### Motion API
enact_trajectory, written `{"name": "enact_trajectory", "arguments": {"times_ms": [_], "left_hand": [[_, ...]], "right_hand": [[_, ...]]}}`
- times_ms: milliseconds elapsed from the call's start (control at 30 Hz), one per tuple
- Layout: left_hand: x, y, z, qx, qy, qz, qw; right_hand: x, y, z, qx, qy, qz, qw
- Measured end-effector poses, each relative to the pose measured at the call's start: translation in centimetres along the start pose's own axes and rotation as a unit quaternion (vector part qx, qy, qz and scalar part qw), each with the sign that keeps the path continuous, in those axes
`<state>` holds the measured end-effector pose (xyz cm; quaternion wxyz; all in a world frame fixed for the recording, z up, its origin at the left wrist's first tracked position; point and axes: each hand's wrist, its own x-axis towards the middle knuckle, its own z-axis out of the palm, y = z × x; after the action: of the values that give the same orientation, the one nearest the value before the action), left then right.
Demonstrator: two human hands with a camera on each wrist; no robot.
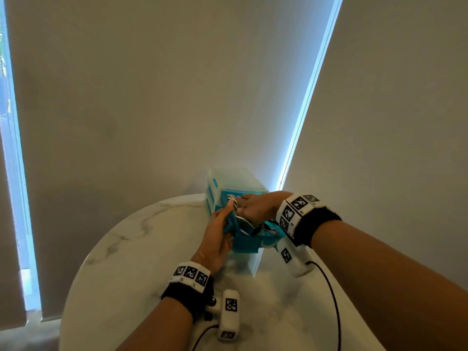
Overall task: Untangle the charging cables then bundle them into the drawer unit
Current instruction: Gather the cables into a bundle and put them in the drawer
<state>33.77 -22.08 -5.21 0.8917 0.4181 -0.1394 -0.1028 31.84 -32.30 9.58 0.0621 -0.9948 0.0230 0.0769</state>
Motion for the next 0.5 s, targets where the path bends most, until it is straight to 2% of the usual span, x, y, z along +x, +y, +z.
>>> {"name": "enact_trajectory", "arguments": {"times_ms": [133, 200, 267, 367, 500], "left_hand": [[-0.3, 0.2, 0.4, -0.014, 0.001, -0.007, 1.0], [-0.2, 0.1, 0.5, -0.006, 0.0, -0.009, 1.0], [0.0, -0.2, 0.4, -0.005, 0.006, -0.007, 1.0], [0.1, -0.3, 0.4, 0.003, 0.012, 0.006, 1.0], [0.1, 0.1, 0.3, -0.002, 0.005, 0.011, 1.0]], "right_hand": [[0.7, 1.6, 1.9, -0.035, 0.021, -0.024, 0.999], [0.9, 1.4, 2.2, 0.022, 0.079, -0.027, 0.996], [1.2, 1.8, 2.2, 0.005, 0.131, -0.035, 0.991], [1.2, 2.3, 2.8, 0.028, 0.144, -0.087, 0.985], [-0.4, 2.7, 1.7, 0.049, 0.125, -0.153, 0.979]]}}
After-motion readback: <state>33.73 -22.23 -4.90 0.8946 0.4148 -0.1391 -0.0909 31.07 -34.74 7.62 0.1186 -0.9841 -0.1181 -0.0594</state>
